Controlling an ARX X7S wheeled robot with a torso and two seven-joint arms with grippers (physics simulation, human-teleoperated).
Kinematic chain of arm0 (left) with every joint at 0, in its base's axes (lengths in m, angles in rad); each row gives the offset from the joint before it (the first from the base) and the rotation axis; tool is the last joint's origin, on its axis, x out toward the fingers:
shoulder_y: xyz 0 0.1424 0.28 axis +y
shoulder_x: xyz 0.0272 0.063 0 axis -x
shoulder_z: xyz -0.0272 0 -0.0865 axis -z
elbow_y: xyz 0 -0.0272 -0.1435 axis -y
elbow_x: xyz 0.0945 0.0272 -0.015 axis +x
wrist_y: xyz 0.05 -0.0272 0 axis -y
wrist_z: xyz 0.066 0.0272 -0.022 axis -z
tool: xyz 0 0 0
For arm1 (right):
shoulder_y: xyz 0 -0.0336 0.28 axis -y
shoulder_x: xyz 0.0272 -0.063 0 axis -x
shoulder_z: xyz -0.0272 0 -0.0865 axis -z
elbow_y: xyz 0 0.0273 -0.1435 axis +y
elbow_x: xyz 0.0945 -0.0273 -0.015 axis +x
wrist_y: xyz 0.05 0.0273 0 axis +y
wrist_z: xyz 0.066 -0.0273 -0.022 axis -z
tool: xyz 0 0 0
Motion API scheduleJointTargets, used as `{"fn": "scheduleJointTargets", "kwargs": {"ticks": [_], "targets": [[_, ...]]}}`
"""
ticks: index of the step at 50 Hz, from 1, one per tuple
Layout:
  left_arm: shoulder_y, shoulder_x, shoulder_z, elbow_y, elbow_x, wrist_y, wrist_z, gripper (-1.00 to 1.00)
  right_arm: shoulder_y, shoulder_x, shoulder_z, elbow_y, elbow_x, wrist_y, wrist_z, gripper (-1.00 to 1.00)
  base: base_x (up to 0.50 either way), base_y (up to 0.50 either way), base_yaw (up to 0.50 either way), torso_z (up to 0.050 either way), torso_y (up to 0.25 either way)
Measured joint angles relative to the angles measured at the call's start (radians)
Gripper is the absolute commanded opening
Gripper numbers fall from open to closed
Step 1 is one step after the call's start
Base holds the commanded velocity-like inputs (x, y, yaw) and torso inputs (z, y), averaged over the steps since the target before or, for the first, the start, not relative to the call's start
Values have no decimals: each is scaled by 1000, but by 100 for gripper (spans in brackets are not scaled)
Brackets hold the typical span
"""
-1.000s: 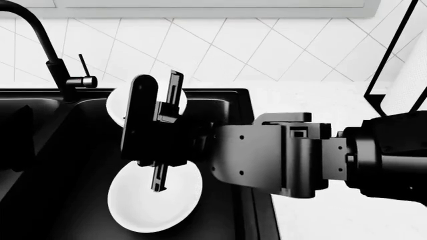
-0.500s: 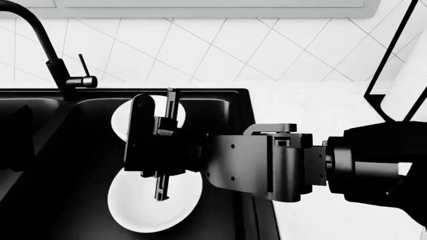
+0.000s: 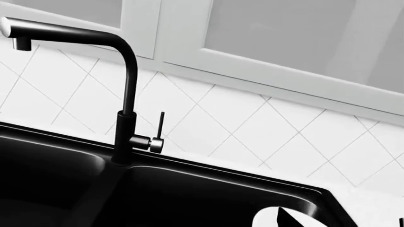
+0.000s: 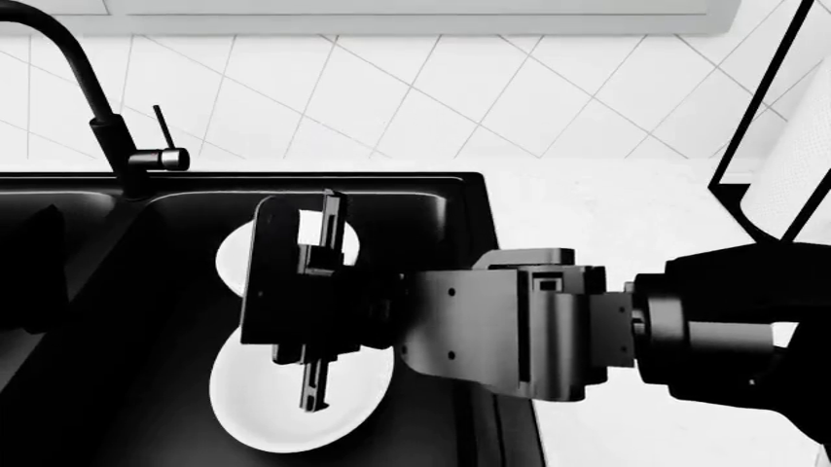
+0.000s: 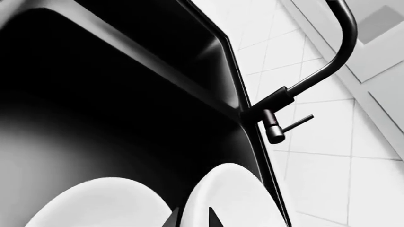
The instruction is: Stack the bowls in the sink.
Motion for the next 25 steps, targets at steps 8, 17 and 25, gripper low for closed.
{"fn": "scheduleJointTargets", "kwargs": {"ticks": [8, 17, 25], "targets": [[1, 1, 1, -1, 2, 0, 1, 100, 1, 2, 12, -2, 29, 9, -15, -100, 0, 0, 0, 0, 1], [0, 2, 6, -2, 6, 0, 1, 100, -1, 5, 24, -4, 63, 13, -41, -100, 0, 0, 0, 0, 0], [-3, 2, 13, -3, 12, 1, 1, 100, -4, 7, 32, -5, 88, 15, -64, -100, 0, 0, 0, 1, 0]]}}
